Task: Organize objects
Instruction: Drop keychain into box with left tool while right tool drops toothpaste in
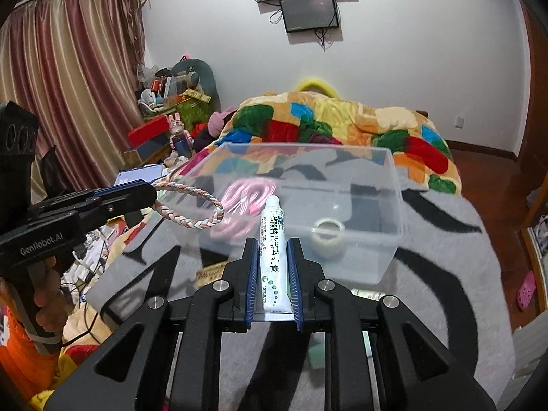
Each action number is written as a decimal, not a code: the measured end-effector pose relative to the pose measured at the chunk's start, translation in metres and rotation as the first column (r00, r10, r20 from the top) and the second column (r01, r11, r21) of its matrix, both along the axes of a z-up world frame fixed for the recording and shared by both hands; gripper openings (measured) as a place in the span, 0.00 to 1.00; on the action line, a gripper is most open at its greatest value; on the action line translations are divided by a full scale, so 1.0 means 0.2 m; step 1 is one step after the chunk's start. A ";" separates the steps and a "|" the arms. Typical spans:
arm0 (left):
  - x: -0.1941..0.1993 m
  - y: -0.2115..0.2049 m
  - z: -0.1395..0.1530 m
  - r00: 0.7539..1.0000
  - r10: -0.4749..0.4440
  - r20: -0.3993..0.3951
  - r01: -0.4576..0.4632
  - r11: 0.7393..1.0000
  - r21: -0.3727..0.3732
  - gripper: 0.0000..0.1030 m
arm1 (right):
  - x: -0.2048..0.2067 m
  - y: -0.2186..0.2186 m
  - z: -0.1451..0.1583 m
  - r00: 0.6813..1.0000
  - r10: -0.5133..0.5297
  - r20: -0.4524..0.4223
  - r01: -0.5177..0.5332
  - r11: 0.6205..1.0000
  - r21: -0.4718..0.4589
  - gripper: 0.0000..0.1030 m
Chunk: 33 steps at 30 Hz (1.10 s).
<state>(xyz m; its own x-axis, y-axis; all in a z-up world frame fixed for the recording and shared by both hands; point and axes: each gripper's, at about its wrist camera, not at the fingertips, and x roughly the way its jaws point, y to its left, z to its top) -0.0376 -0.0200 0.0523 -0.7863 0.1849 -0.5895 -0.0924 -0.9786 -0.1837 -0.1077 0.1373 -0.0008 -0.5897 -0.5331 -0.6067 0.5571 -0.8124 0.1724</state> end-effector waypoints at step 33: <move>-0.34 0.08 -0.20 0.990 -0.039 0.136 0.041 0.999 -0.014 0.21 | -0.42 -0.22 -0.12 0.993 0.007 0.116 -0.020 0.994 0.108 0.16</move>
